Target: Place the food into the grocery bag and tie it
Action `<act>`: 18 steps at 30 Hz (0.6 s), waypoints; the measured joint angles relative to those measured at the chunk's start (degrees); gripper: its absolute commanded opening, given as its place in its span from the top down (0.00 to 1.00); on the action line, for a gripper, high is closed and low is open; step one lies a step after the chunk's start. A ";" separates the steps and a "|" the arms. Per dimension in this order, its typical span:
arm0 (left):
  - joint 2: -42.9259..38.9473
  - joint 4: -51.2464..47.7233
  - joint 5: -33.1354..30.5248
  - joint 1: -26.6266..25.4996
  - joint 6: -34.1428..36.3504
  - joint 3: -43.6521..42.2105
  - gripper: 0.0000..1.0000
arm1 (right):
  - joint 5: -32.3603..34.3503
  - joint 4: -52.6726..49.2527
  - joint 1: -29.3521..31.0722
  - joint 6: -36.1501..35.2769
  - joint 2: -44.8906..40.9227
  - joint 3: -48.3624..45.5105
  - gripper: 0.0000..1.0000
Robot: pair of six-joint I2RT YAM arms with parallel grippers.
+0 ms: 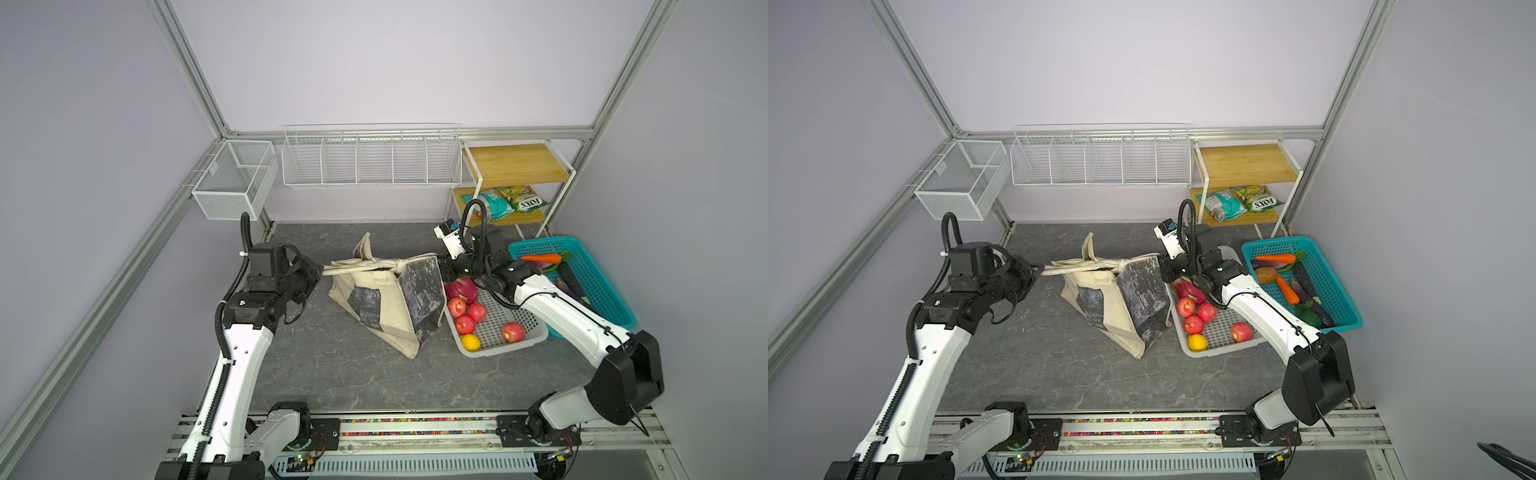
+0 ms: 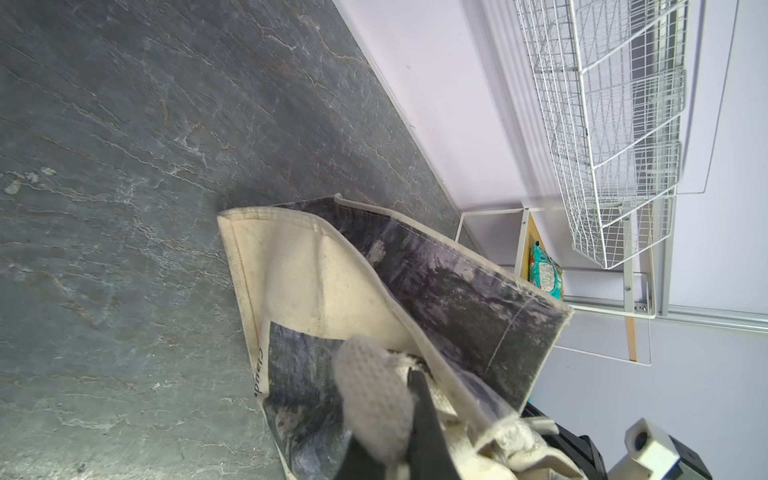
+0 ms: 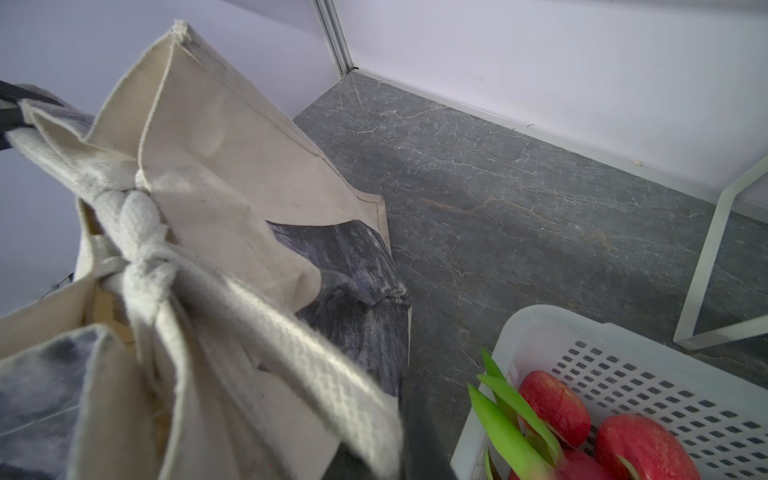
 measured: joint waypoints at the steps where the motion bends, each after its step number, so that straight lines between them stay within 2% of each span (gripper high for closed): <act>1: -0.09 0.02 0.00 0.15 -0.17 0.00 1.00 | 0.42 -0.11 0.00 -0.02 -0.20 -0.24 0.93; 18: -0.15 -0.98 0.02 0.68 -0.17 0.59 1.00 | 2.49 -1.09 0.00 -1.55 -2.84 -2.05 0.93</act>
